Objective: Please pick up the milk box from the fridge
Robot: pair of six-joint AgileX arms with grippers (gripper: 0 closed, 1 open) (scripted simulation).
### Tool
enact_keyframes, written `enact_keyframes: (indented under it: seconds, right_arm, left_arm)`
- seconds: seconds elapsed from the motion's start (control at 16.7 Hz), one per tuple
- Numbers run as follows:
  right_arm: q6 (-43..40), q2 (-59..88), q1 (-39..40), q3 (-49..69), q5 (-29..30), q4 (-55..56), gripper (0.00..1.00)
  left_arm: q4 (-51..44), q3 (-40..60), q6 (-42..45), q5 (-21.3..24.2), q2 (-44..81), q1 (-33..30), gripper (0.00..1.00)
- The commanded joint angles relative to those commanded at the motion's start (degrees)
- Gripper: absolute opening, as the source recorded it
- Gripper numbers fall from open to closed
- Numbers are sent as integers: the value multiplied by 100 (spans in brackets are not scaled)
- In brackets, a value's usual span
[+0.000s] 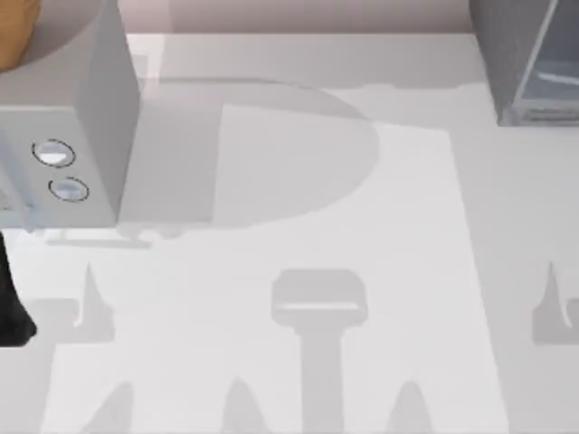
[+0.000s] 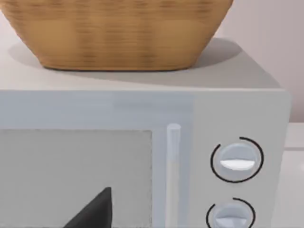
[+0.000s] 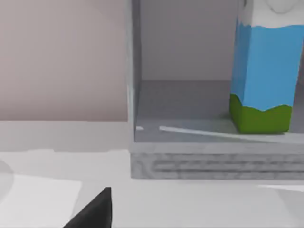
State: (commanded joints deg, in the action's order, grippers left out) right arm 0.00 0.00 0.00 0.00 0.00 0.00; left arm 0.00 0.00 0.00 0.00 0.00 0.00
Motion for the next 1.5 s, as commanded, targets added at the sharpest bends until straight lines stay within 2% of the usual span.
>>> enact_keyframes:
  seconds: [0.24, 0.42, 0.6, 1.14, 1.5]
  right_arm:
    - [-3, 176, -67, 23, -67, 177, 100]
    - [-12, 895, -325, 123, -310, 899, 100]
    - [-15, 2155, -718, 271, -672, 2101, 100]
    - [63, 7113, -2114, 683, -2013, 6330, 100]
    - [97, 9507, -2817, 949, -2708, 8517, 100]
  left_arm:
    - [0, 0, 0, 0, 0, 0, 100]
    - [0, 0, 0, 0, 0, 0, 100]
    - [0, 0, 0, 0, 0, 0, 100]
    - [0, 0, 0, 0, 0, 0, 100]
    - [0, 0, 0, 0, 0, 0, 100]
